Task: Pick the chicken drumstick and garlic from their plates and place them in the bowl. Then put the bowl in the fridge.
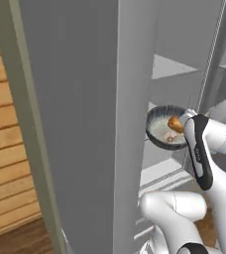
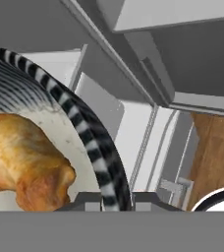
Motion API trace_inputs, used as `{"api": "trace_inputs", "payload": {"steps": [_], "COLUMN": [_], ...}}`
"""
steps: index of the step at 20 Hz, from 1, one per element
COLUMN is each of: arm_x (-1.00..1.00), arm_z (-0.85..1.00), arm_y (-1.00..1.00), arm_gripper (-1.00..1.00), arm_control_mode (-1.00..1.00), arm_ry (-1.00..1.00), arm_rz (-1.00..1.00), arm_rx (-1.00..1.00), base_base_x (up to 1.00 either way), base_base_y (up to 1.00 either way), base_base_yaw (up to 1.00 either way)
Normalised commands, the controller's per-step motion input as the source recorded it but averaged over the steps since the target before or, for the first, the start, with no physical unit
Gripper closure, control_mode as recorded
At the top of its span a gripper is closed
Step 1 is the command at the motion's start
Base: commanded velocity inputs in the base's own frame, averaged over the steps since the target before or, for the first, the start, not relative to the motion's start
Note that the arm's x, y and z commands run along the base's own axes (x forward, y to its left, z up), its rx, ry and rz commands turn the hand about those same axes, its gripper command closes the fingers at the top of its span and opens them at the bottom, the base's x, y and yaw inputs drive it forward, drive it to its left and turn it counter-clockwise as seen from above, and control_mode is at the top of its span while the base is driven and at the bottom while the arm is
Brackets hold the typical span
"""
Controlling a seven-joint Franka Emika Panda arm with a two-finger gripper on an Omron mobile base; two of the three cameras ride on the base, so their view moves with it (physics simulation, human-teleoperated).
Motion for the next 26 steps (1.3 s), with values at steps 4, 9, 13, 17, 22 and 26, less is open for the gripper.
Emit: {"api": "trace_inputs", "payload": {"steps": [4,9,13,17,22,26], "arm_x": [0.00,0.00,0.00,0.00,0.86,0.98], "arm_z": [0.00,0.00,0.00,0.00,-0.30,-0.45], "arm_y": [0.00,0.00,0.00,0.00,-0.04,-0.04], "arm_gripper": [1.00,1.00,1.00,1.00,1.00,1.00], "arm_control_mode": [1.00,1.00,1.00,1.00,-1.00,-1.00], "arm_ry": [0.00,0.00,0.00,0.00,0.00,0.01], "arm_rz": [0.00,0.00,0.00,0.00,0.07,0.01], "arm_rx": [0.00,0.00,0.00,0.00,0.02,0.02], "base_base_x": [0.53,0.39,0.54,0.51,0.00,0.00], "base_base_y": [0.03,-0.15,-0.02,-0.01,0.00,0.00], "base_base_yaw": [0.71,0.45,0.00,0.01,0.00,0.00]}}
